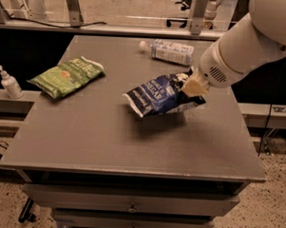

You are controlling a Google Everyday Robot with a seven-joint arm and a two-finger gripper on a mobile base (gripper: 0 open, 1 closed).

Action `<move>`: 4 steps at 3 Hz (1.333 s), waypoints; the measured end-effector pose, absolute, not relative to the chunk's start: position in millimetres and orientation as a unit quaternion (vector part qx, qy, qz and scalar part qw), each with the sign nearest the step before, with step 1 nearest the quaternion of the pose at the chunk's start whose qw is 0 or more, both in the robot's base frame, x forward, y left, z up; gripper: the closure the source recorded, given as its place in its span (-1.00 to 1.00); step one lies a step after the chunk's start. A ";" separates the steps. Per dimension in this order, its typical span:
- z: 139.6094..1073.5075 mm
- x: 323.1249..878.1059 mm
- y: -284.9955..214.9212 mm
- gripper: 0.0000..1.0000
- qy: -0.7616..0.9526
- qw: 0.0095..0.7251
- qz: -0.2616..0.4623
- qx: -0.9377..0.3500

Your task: Move blue chip bag near green jalapeno chip bag

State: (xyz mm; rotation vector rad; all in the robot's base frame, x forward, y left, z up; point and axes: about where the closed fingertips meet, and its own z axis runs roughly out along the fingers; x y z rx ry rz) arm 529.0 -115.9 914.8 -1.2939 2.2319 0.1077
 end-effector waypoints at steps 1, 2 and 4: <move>917.5 545.1 -79.2 1.00 0.824 0.294 0.051 -0.481; 911.0 562.3 -34.4 1.00 0.811 0.311 0.065 -0.491; 896.6 590.8 36.7 1.00 0.789 0.329 0.087 -0.512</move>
Offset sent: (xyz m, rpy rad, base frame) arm 0.0557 0.1326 -0.0149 0.1167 -0.0691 0.0849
